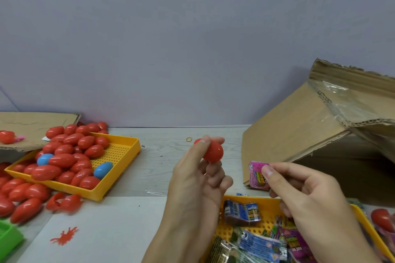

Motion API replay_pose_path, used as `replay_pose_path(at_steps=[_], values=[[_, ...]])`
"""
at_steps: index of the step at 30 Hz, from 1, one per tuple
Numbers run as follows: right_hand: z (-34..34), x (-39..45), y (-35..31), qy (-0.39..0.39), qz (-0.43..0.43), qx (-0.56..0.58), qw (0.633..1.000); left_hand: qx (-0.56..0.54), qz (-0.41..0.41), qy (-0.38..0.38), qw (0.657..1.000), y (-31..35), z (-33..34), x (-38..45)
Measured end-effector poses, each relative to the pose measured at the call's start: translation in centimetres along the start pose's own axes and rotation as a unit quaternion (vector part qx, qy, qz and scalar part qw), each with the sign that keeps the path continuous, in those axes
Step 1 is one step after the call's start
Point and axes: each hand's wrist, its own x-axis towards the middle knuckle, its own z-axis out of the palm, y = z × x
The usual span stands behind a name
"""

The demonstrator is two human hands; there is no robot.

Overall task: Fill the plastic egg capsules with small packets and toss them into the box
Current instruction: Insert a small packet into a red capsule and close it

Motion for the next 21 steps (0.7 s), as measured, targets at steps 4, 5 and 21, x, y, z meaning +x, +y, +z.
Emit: replay_pose_path(at_steps=[4, 5, 21], values=[[-0.01, 0.00, 0.15, 0.004, -0.009, -0.008, 1.000, -0.004, -0.042, -0.042, 0.998, 0.15, -0.28, -0.35], [0.01, 0.01, 0.15, 0.006, -0.011, -0.010, 1.000, 0.007, -0.043, -0.047, 0.998, 0.11, -0.36, -0.35], [0.07, -0.04, -0.01, 0.004, -0.009, -0.009, 1.000, -0.012, -0.035, -0.045, 0.998, -0.54, -0.40, 0.02]])
